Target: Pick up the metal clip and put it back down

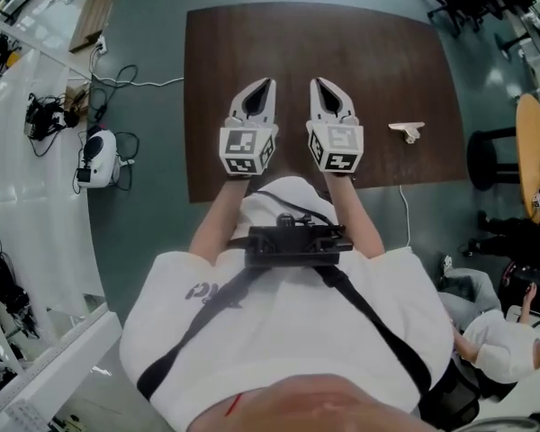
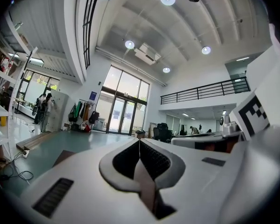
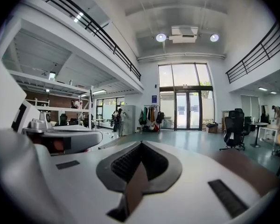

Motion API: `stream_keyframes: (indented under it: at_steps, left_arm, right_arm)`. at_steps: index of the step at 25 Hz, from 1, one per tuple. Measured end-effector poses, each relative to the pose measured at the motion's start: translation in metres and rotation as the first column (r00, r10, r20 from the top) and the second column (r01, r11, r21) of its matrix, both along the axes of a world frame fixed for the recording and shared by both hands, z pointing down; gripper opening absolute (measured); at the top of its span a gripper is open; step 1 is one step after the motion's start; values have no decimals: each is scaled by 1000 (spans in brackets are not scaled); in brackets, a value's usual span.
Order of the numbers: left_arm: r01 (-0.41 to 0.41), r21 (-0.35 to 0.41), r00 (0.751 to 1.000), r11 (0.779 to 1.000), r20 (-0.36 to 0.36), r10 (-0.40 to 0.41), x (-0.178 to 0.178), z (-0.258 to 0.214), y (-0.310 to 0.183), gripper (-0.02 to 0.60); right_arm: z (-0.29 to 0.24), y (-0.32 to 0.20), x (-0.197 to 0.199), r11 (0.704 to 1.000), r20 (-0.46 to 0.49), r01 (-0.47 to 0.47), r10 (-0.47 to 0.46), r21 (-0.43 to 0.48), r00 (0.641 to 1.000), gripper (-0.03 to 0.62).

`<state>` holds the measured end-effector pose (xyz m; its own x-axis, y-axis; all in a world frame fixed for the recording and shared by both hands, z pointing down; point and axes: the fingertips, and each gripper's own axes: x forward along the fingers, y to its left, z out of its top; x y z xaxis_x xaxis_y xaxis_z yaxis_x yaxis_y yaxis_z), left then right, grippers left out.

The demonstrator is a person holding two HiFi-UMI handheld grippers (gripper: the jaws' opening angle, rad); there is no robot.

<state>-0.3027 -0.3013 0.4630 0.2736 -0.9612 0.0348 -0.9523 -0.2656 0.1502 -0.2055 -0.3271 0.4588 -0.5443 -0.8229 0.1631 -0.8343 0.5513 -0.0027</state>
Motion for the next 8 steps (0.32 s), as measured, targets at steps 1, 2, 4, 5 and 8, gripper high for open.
stream_keyframes:
  at_steps: [1, 2, 4, 5, 8]
  left_arm:
    - [2, -1, 1000, 1000, -2, -2, -2, 0, -1, 14]
    - [2, -3, 1000, 1000, -4, -2, -2, 1, -3, 14]
    - [-2, -6, 1000, 1000, -4, 2, 3, 3, -7, 14]
    - [-5, -7, 1000, 1000, -1, 5, 7, 4, -8, 14]
    - [-15, -9, 1000, 1000, 6, 15, 18, 8, -8, 14]
  right_arm:
    - [1, 0, -2, 1000, -9, 2, -2, -1, 1000, 6]
    - [3, 0, -2, 1000, -18, 4, -4, -2, 1000, 7]
    - [9, 0, 2, 1000, -32, 3, -3, -10, 999, 8]
    - [12, 0, 6, 1000, -38, 1, -2, -16, 999, 8]
    - [24, 3, 19, 999, -58, -7, 5, -32, 998, 6]
